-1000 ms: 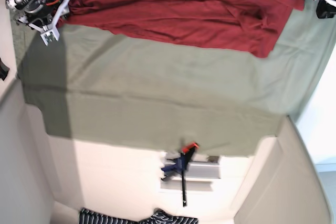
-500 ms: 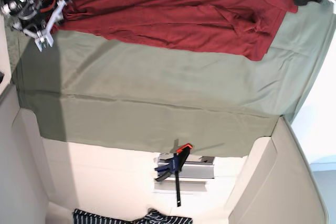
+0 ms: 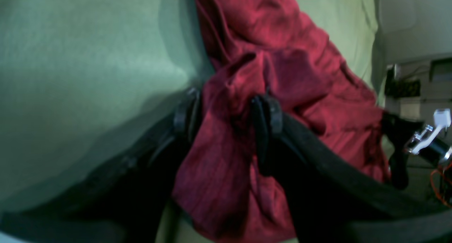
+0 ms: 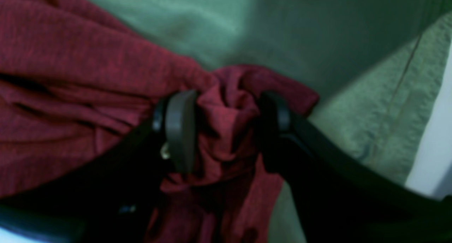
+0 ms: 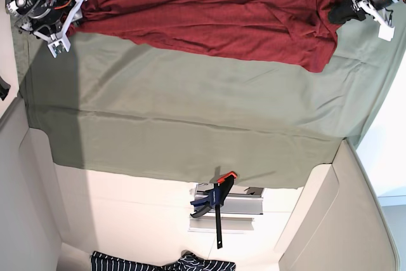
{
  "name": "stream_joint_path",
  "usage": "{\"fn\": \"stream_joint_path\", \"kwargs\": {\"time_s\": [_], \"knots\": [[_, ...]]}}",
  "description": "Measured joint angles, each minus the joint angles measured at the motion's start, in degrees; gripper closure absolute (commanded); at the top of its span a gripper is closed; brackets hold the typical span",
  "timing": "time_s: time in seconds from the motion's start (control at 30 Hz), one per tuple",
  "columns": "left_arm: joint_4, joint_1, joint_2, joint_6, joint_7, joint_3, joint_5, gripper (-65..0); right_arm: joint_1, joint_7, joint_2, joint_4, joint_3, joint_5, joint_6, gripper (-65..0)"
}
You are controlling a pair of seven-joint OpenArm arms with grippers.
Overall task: Fold the T-shirt properly
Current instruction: 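Lower the left gripper onto the shirt's side edge and grasp it, then drag the gripped shirt edge toward the right gripper with the left gripper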
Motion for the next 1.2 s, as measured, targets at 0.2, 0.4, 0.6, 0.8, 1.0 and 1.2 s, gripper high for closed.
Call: {"fn": "stream_joint_path", "kwargs": {"time_s": [0.2, 0.4, 0.6, 0.8, 1.0, 1.2], "knots": [[0.0, -0.7, 0.0, 0.0, 0.0, 0.5, 0.3, -28.7, 0.0, 0.0, 0.0, 0.0, 0.0, 0.0, 0.0, -28.8], [0.0, -0.6, 0.0, -0.2, -1.5, 0.6, 0.4, -31.3, 0.0, 0.0, 0.0, 0.0, 0.0, 0.0, 0.0, -28.8], [0.0, -0.7, -0.2, -0.9, -3.1, 1.4, 2.4, -32.8, 0.0, 0.0, 0.0, 0.0, 0.0, 0.0, 0.0, -28.8], [0.0, -0.6, 0.0, -0.8, -8.6, 1.6, 3.9, -32.8, 0.0, 0.0, 0.0, 0.0, 0.0, 0.0, 0.0, -28.8], [0.0, -1.6, -0.2, -0.8, -5.5, 2.1, 3.4, -38.1, 0.0, 0.0, 0.0, 0.0, 0.0, 0.0, 0.0, -28.8], [0.0, -4.6, -0.2, -0.8, -5.5, 6.5, 4.0, -40.1, 0.0, 0.0, 0.0, 0.0, 0.0, 0.0, 0.0, -28.8]]}}
